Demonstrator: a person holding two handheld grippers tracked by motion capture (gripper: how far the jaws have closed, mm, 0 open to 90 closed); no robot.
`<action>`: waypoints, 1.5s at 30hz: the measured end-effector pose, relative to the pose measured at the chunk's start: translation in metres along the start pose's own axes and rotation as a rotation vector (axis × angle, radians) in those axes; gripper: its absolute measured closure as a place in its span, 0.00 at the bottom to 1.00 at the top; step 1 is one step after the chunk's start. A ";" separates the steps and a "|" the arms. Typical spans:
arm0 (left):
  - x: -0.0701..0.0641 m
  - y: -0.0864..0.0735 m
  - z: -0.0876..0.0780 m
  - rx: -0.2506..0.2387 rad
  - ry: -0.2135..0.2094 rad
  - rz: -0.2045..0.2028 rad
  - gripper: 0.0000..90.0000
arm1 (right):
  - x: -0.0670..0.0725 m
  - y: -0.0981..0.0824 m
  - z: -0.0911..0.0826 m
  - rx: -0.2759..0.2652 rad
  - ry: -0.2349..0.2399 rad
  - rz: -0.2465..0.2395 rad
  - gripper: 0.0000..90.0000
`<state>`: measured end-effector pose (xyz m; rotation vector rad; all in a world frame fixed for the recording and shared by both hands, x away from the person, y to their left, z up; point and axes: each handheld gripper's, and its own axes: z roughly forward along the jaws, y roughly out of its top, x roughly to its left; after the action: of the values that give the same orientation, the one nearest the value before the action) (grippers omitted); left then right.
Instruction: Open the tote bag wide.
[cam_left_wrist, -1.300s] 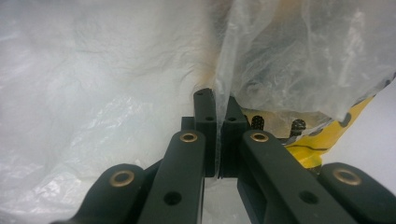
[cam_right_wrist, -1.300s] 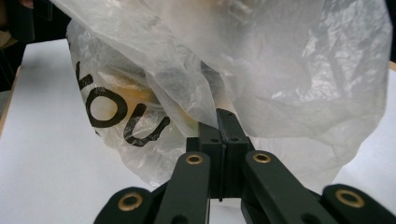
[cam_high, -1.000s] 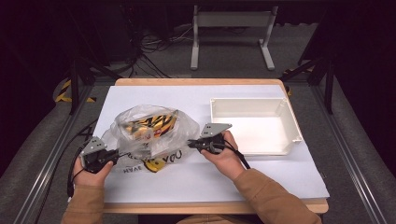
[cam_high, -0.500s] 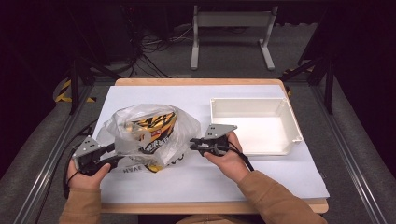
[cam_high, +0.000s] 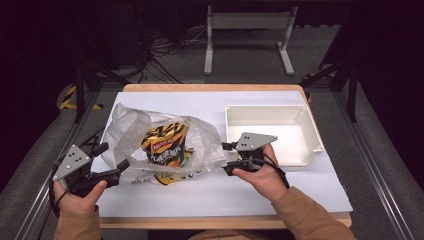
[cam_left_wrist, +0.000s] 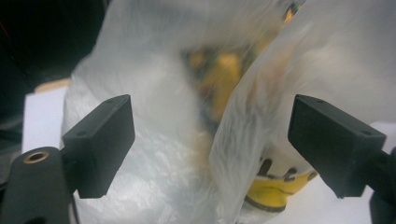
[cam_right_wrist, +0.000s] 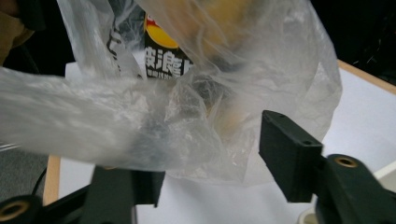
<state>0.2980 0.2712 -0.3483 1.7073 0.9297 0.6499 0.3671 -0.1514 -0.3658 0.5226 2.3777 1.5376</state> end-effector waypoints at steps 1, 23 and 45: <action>-0.003 0.004 -0.002 -0.013 -0.001 0.007 0.15 | 0.001 0.001 -0.003 -0.009 -0.006 -0.003 0.41; -0.012 0.040 0.000 -0.074 0.065 0.049 0.90 | 0.018 0.021 -0.025 -0.174 -0.013 -0.029 0.25; 0.029 0.012 0.028 -0.054 0.131 -0.042 0.94 | -0.025 0.040 0.024 -0.156 -0.154 0.057 0.86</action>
<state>0.3397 0.2788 -0.3460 1.6087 1.0278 0.7602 0.4060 -0.1274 -0.3388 0.6534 2.1256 1.6276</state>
